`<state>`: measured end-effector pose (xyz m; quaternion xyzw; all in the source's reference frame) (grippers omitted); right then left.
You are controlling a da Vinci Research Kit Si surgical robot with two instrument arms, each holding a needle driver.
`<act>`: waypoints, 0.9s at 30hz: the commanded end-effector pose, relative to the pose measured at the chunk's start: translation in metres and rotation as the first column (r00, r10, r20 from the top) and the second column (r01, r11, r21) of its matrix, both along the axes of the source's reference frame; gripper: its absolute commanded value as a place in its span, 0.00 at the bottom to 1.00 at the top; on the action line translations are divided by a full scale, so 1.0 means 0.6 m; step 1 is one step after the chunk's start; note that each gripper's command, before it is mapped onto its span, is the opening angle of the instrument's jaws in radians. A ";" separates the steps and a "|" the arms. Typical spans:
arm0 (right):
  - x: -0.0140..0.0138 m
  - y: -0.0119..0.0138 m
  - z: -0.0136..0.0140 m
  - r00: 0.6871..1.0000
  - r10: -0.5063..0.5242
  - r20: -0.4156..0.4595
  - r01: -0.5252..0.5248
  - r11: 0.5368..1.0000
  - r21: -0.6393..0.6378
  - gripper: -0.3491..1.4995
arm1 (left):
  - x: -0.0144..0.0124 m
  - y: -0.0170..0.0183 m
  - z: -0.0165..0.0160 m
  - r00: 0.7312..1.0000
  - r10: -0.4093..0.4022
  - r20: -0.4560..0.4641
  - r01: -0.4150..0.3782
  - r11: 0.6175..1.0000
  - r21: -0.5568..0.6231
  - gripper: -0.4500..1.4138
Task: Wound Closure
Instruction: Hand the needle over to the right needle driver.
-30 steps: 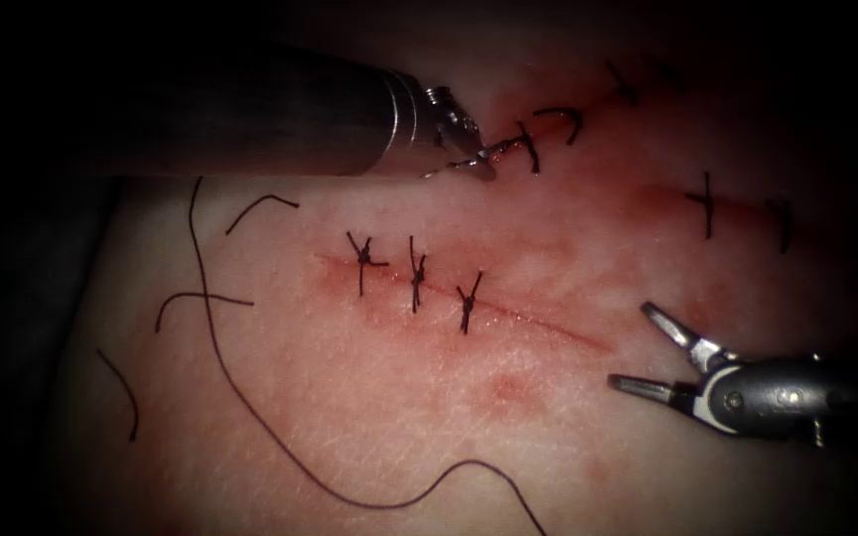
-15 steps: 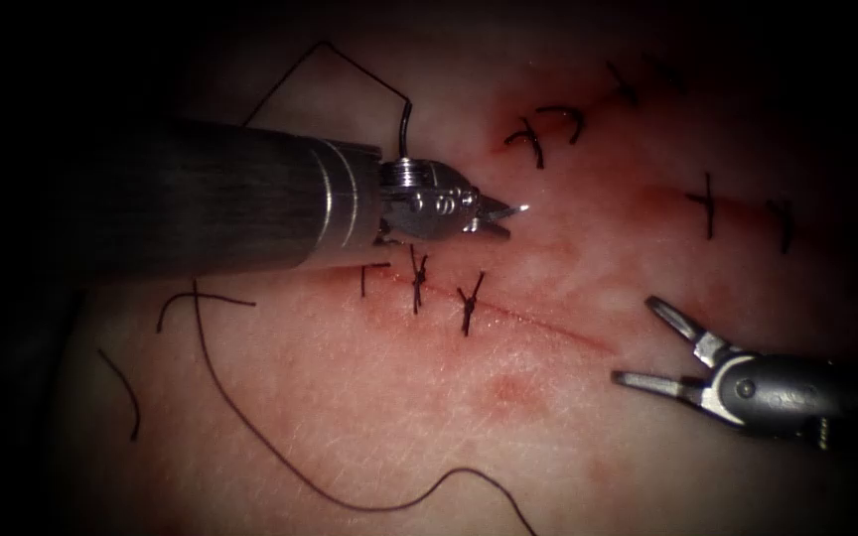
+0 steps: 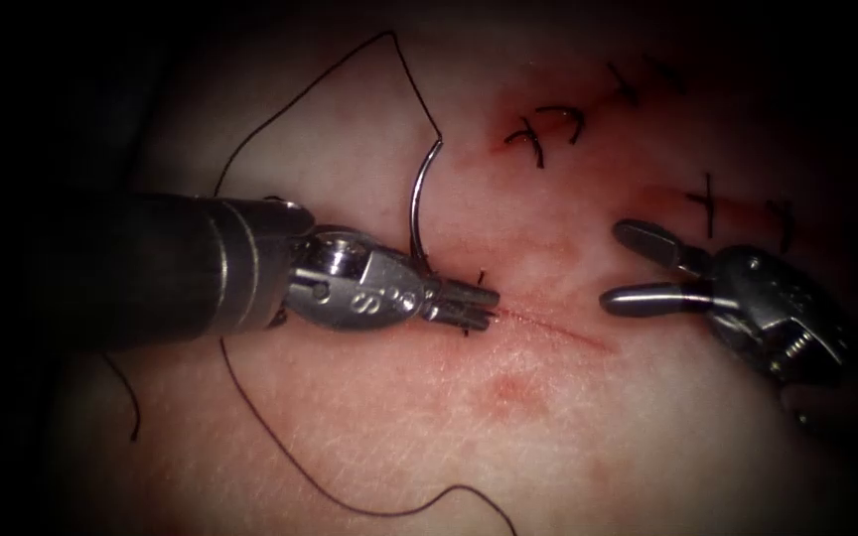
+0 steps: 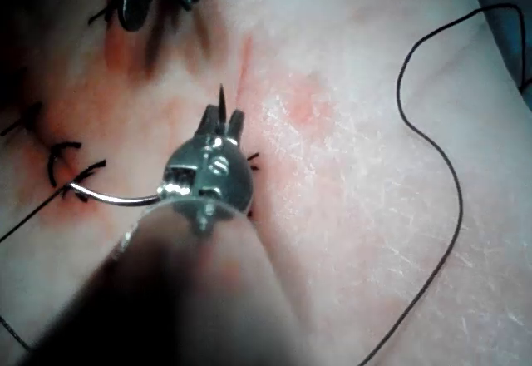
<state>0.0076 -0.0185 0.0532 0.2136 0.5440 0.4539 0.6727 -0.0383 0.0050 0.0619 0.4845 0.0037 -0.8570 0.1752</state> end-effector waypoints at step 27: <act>0.0215 0.0011 0.0025 0.906 0.051 -0.420 0.050 0.973 0.225 0.81 | 0.0051 -0.0087 -0.0080 0.932 0.120 0.341 -0.054 0.979 -0.198 0.00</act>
